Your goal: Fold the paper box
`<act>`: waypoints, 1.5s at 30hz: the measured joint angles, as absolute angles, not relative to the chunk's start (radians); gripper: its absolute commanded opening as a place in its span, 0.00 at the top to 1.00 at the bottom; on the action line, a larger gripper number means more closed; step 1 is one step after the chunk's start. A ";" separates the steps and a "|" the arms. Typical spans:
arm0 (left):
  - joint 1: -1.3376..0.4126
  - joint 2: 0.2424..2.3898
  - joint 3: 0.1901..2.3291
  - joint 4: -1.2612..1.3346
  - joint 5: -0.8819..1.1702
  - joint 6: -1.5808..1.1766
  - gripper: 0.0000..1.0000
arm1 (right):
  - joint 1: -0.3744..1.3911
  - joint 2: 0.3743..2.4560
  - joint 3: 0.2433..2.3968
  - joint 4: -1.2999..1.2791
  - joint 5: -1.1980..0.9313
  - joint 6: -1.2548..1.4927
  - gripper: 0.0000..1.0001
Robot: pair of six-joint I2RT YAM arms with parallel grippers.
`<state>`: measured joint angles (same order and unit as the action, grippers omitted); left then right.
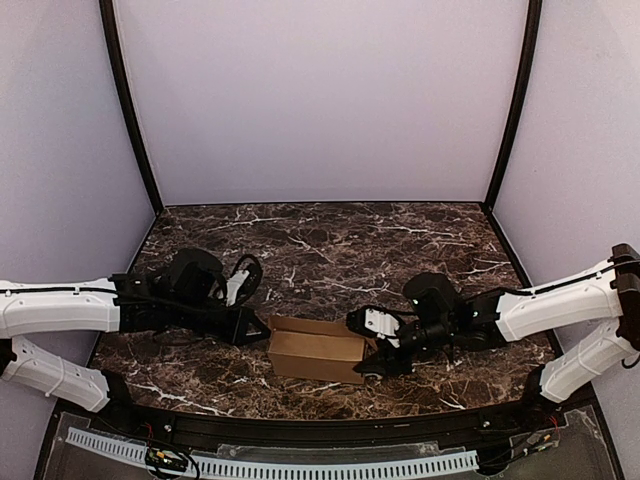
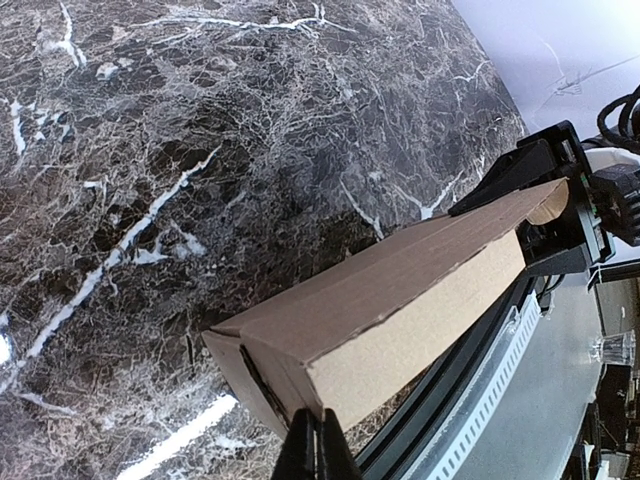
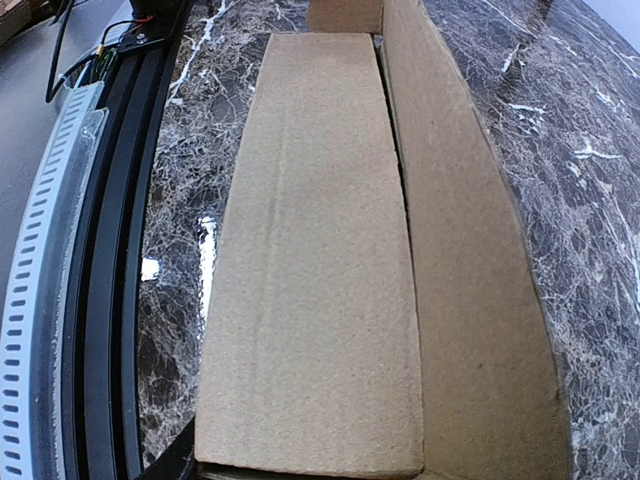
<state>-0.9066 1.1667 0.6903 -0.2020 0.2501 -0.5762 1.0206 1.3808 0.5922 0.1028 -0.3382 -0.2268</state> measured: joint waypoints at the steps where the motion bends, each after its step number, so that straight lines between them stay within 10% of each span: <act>1: -0.908 1.167 0.689 -0.199 0.247 -0.577 0.99 | 1.023 1.381 0.592 0.104 -0.333 -0.226 0.71; 33: -0.923 1.134 0.649 -0.190 0.217 -0.587 0.99 | 1.041 1.383 0.590 0.128 -0.271 -0.222 0.70; 45: -0.970 1.155 0.617 -0.196 0.208 -0.600 0.99 | 1.052 1.391 0.568 0.189 -0.215 -0.199 0.56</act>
